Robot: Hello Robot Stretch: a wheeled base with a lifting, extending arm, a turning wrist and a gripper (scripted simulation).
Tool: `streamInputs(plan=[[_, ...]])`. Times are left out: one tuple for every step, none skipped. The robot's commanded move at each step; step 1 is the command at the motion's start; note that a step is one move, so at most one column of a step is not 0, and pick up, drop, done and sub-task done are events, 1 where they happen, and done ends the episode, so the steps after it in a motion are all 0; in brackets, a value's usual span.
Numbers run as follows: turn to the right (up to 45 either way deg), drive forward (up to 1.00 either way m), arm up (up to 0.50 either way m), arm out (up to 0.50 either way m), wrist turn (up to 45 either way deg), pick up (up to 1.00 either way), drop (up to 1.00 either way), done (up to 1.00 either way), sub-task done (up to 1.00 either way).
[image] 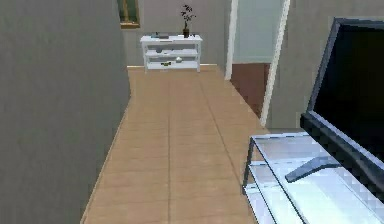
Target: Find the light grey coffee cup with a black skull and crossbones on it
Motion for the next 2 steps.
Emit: streamInputs(plan=[[0.0,1.00,0.00,0.00,0.0,0.00,0.00,0.00,0.00],[0.0,0.50,0.00,0.00,0.0,0.00,0.00,0.00,0.00]])
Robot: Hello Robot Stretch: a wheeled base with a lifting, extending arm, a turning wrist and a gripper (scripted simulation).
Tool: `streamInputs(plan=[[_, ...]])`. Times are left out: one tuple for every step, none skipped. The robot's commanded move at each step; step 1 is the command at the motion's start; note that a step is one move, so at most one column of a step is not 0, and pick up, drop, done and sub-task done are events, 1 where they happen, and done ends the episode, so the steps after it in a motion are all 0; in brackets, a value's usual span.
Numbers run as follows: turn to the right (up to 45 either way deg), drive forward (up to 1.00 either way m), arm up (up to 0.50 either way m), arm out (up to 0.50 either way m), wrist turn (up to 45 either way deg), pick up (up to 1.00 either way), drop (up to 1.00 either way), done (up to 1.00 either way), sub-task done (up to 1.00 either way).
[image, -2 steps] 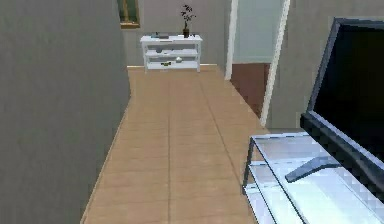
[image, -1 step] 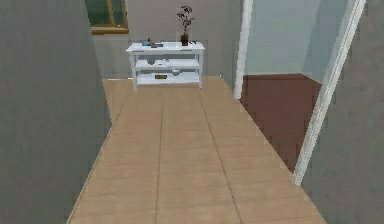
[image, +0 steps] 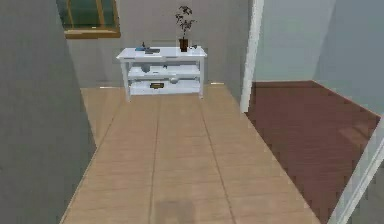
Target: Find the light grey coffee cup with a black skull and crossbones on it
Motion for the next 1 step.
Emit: streamInputs(plan=[[30.0,0.00,0.00,0.00,0.0,0.00,0.00,0.00,0.00]])
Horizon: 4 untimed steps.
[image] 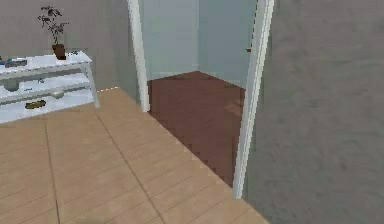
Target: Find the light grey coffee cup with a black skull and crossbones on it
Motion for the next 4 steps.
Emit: streamInputs(plan=[[0.0,0.95,0.00,0.00,0.0,0.00,0.00,0.00,0.00],[-9.0,0.00,0.00,0.00,0.0,0.00,0.00,0.00,0.00],[0.0,0.50,0.00,0.00,0.0,0.00,0.00,0.00,0.00],[-21.0,0.00,0.00,0.00,0.0,0.00,0.00,0.00,0.00]])
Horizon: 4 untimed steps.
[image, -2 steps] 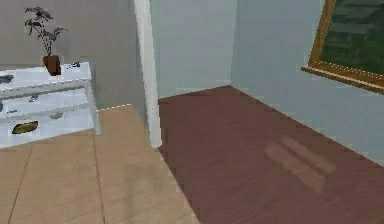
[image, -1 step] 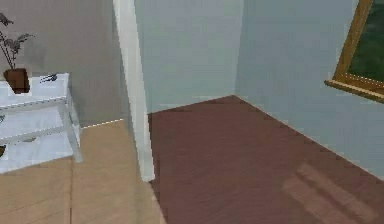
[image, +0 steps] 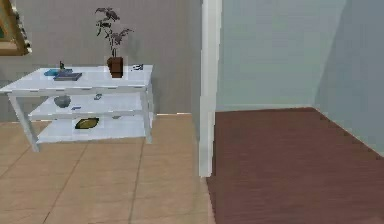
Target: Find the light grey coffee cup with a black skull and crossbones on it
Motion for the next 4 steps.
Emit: streamInputs(plan=[[0.0,0.20,0.00,0.00,0.0,0.00,0.00,0.00,0.00],[45.0,0.00,0.00,0.00,0.0,0.00,0.00,0.00,0.00],[33.0,0.00,0.00,0.00,0.0,0.00,0.00,0.00,0.00],[0.0,0.45,0.00,0.00,0.0,0.00,0.00,0.00,0.00]])
